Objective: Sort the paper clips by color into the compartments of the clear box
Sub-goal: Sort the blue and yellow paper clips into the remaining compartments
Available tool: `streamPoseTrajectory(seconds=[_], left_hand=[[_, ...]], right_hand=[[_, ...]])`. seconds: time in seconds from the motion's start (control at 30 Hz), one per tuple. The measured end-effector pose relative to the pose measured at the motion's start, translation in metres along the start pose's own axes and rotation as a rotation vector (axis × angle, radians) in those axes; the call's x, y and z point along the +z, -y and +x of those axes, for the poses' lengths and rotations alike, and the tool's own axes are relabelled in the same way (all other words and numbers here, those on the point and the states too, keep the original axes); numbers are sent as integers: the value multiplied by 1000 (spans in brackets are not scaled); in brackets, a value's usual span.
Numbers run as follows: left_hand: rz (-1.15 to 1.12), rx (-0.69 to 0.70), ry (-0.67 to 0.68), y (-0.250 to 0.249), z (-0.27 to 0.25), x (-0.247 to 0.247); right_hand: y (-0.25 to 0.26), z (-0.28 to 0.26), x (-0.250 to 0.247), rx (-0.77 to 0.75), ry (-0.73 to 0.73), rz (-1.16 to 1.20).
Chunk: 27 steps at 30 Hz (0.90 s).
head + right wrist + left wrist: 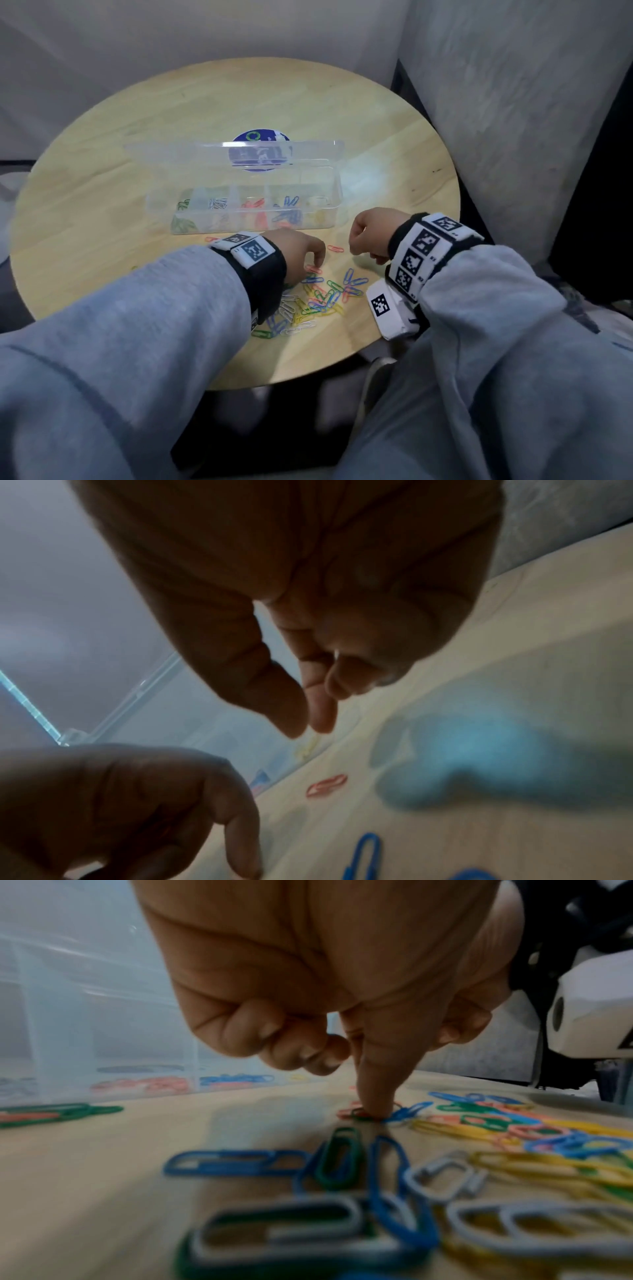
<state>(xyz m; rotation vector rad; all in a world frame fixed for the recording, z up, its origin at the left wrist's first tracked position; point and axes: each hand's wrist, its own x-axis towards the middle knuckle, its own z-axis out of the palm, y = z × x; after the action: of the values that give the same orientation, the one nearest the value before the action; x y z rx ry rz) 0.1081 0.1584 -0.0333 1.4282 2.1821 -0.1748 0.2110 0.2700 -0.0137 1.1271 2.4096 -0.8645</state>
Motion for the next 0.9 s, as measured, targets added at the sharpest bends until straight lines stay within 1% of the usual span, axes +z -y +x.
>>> streamPoseTrajectory(seconds=[0.27, 0.37, 0.47, 0.6, 0.77, 0.9], left_hand=[[-2, -22, 29, 12, -3, 0], [-31, -18, -2, 12, -5, -2], [-11, -26, -11, 7, -4, -2], [-3, -74, -6, 6, -3, 0], [-60, -117, 26, 13, -4, 4], [-98, -128, 35, 16, -6, 5]], right_hand=[[14, 14, 2, -62, 51, -179], [21, 14, 4, -63, 61, -240], [21, 15, 8, -45, 53, -298], [22, 22, 14, -20, 79, -447], [21, 26, 18, 17, 73, -451], [18, 23, 15, -16, 87, -377]])
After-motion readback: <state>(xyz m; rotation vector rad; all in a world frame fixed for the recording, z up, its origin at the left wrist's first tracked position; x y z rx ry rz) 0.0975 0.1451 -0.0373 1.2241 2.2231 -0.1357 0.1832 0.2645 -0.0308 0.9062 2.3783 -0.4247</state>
